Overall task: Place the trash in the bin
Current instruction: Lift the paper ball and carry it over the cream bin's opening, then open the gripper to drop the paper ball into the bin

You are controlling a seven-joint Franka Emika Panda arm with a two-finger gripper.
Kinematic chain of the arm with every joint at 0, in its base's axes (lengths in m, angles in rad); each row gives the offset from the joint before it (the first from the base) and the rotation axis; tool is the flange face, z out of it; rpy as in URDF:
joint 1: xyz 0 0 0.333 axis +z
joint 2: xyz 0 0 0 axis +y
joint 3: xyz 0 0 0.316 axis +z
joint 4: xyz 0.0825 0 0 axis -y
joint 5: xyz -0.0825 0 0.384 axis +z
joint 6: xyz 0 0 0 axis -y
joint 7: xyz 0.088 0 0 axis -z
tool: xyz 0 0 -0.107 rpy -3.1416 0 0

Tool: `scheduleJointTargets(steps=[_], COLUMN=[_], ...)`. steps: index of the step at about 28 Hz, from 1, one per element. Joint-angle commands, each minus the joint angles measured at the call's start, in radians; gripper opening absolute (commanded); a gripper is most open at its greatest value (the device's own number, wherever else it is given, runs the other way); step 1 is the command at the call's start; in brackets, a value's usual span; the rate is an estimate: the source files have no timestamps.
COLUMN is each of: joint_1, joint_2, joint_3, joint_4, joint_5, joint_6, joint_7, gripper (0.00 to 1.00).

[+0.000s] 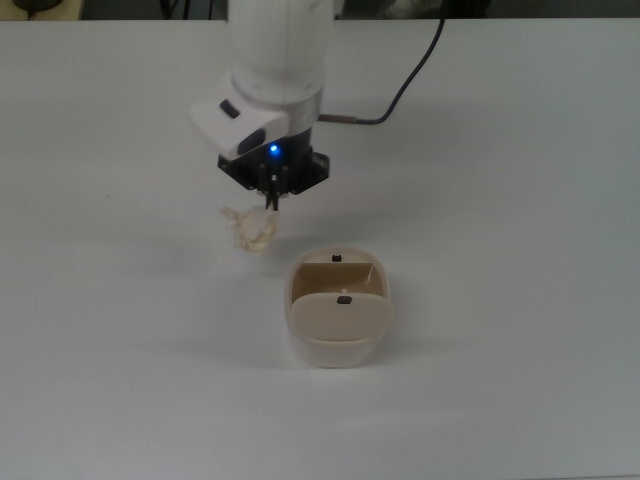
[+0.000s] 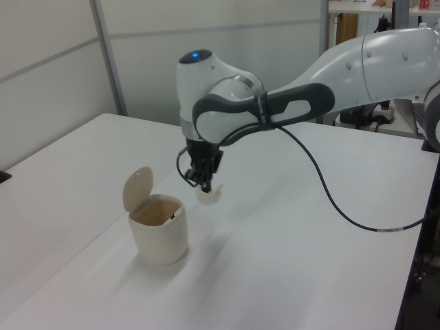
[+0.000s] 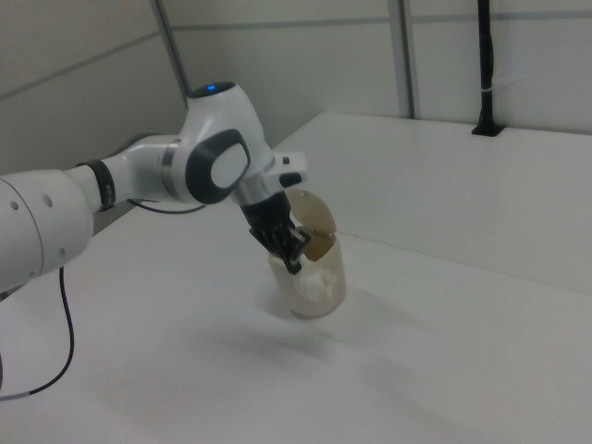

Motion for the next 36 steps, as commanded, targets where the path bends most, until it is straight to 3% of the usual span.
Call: scheduleJointTargets(steps=[1,7,11,13,15,16,17,18,26,36], joint_1=[0.004,0.005,0.013,0.022,0.024,0.024,0.024,0.025,0.022,-0.007], joint_2=[0.001,0.021,0.048,0.053,0.053,0.053,0.053,0.053,0.03,-0.116], joint_3=[0.033,0.078,0.089,0.089,0.089,0.09,0.089,0.089,0.086,0.067], joint_4=[0.024,0.014,0.014,0.014,0.014,0.013,0.013,0.01,0.007,0.011], joint_5=[-0.011,-0.017,-0.019,-0.019,-0.016,-0.016,-0.016,-0.016,-0.017,-0.014], joint_6=[0.114,0.363,0.411,0.411,0.409,0.409,0.408,0.405,0.345,-0.072], joint_7=[-0.016,-0.016,-0.016,-0.016,-0.014,-0.013,-0.011,-0.003,-0.008,-0.008], gripper=[0.0,0.0,0.0,0.09,0.25,0.38,0.59,1.0,1.0,1.0])
